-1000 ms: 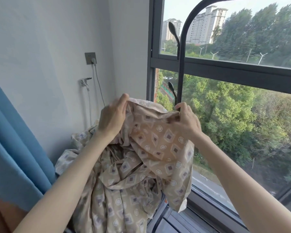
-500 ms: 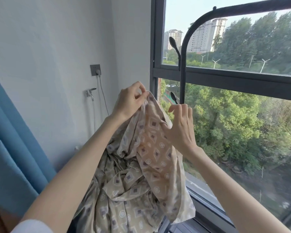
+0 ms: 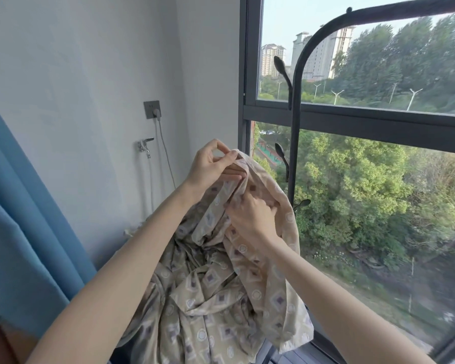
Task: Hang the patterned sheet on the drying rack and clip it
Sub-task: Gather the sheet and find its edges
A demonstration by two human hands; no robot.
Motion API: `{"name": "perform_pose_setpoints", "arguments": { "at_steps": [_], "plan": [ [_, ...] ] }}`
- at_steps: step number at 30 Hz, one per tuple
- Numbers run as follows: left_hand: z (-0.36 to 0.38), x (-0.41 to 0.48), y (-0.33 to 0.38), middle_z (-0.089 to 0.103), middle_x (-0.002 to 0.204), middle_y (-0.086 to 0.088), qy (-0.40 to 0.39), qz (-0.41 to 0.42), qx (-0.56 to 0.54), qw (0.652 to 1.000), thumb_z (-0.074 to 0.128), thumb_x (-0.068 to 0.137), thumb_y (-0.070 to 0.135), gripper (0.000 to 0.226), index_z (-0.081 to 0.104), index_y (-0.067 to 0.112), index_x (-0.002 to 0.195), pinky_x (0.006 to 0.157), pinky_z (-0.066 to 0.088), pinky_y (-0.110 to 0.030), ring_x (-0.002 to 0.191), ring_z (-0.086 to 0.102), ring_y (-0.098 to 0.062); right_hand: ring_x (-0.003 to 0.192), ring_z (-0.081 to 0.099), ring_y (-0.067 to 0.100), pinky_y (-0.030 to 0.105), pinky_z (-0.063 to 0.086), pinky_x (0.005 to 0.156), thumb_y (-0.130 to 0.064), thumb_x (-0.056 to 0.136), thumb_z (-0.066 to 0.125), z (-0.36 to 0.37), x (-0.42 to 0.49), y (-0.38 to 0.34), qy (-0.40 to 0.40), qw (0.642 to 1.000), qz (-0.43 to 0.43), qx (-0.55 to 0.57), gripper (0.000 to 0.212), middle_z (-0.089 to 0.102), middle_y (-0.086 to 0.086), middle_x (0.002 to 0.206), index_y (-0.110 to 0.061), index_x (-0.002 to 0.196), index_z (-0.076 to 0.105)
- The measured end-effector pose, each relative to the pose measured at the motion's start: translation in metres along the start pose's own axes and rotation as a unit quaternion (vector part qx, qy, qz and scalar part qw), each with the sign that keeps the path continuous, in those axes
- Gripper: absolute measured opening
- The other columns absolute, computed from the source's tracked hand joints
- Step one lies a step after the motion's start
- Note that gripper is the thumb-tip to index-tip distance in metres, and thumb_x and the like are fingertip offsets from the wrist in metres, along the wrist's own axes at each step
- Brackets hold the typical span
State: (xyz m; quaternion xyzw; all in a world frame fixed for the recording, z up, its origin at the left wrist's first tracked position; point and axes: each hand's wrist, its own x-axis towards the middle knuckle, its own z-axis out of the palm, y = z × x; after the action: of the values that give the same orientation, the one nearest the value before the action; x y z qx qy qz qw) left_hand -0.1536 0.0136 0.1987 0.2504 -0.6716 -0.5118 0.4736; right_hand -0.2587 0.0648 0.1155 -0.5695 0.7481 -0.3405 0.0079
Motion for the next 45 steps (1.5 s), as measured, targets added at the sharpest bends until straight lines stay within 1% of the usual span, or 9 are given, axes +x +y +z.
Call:
{"name": "perform_pose_setpoints", "arguments": {
  "at_steps": [8,12,17,23,33,36,39,42,45],
  "plan": [
    [-0.018,-0.001,0.002,0.07,0.091,-0.023,-0.07,-0.031,-0.136,0.988,0.053,0.093,0.008,0.011,0.05,0.011,0.084,0.074,0.058,-0.032,0.084,0.07,-0.029,0.089,0.062,0.032,0.059,0.031,0.099,-0.054,0.084,0.042,0.007,0.006,-0.008,0.026,0.999,0.008,-0.019,0.038,0.069,0.003,0.084,-0.019,0.09,0.056],
    [-0.018,0.002,0.003,0.071,0.088,-0.021,-0.058,-0.012,-0.071,0.996,0.055,0.092,0.008,0.008,0.049,0.01,0.087,0.067,0.058,-0.029,0.079,0.071,-0.028,0.08,0.061,0.037,0.054,0.041,0.091,-0.028,0.089,0.043,0.008,0.013,-0.005,0.036,0.998,0.024,0.051,0.024,0.066,0.007,0.076,-0.019,0.066,0.044],
    [-0.028,0.013,-0.004,0.072,0.082,-0.019,0.015,0.024,-0.102,0.994,0.055,0.092,0.009,0.007,0.05,0.013,0.088,0.068,0.057,-0.03,0.077,0.071,-0.028,0.071,0.06,0.031,0.031,0.042,0.059,-0.024,0.087,0.05,-0.007,0.018,0.016,0.046,0.998,-0.002,0.032,0.018,0.066,0.007,0.084,-0.01,0.083,0.061],
    [-0.01,0.019,-0.006,0.071,0.083,-0.02,0.013,0.063,-0.179,0.982,0.052,0.094,0.006,0.007,0.05,0.011,0.089,0.072,0.057,-0.032,0.082,0.07,-0.034,0.063,0.052,0.027,0.027,0.033,0.056,-0.011,0.085,0.052,-0.01,0.022,0.04,0.013,0.999,0.047,0.018,0.015,0.064,0.011,0.076,-0.005,0.076,0.062],
    [-0.053,0.038,-0.017,0.069,0.106,-0.016,0.113,0.055,-0.283,0.951,0.046,0.097,0.013,0.01,0.044,0.018,0.089,0.081,0.054,-0.03,0.101,0.066,-0.025,0.05,0.034,0.009,0.022,0.025,0.045,-0.013,0.095,0.039,-0.091,0.064,-0.017,0.083,0.968,-0.074,0.223,0.027,0.041,-0.005,0.059,-0.012,0.069,0.046],
    [-0.056,0.028,-0.029,0.067,0.106,-0.011,0.155,0.059,-0.123,0.978,0.053,0.095,0.019,0.011,0.043,0.024,0.094,0.087,0.053,-0.032,0.097,0.067,-0.013,0.053,0.035,0.01,0.017,0.026,0.044,-0.009,0.096,0.039,-0.072,0.061,-0.011,0.009,0.975,-0.088,0.201,0.021,0.043,-0.002,0.063,-0.003,0.079,0.049],
    [-0.049,0.007,-0.037,0.057,0.091,0.002,0.162,0.118,0.12,0.972,0.056,0.091,0.007,0.031,0.036,0.02,0.111,0.069,0.048,-0.012,0.077,0.059,0.004,0.056,0.04,0.007,0.013,0.033,0.048,-0.011,0.099,0.039,-0.062,0.056,0.0,-0.048,0.979,-0.129,0.148,0.02,0.046,-0.005,0.065,-0.009,0.082,0.049],
    [-0.045,-0.005,-0.044,0.045,0.115,-0.003,0.05,0.197,0.447,0.871,0.061,0.086,0.003,0.055,0.042,0.025,0.132,0.084,0.042,-0.021,0.096,0.039,-0.009,0.054,0.043,0.007,0.015,0.033,0.045,-0.014,0.101,0.037,-0.052,0.046,0.007,-0.11,0.975,-0.166,0.1,0.018,0.048,-0.005,0.065,-0.014,0.085,0.047],
    [-0.033,-0.012,-0.05,0.044,0.132,0.005,-0.096,0.126,0.598,0.786,0.058,0.087,0.017,0.061,0.034,0.038,0.139,0.098,0.03,-0.037,0.113,0.034,-0.018,0.054,0.046,0.013,0.021,0.034,0.047,-0.017,0.102,0.034,-0.041,0.035,0.012,-0.144,0.971,-0.169,0.094,0.019,0.054,0.0,0.068,-0.014,0.09,0.048]
  ]
}}
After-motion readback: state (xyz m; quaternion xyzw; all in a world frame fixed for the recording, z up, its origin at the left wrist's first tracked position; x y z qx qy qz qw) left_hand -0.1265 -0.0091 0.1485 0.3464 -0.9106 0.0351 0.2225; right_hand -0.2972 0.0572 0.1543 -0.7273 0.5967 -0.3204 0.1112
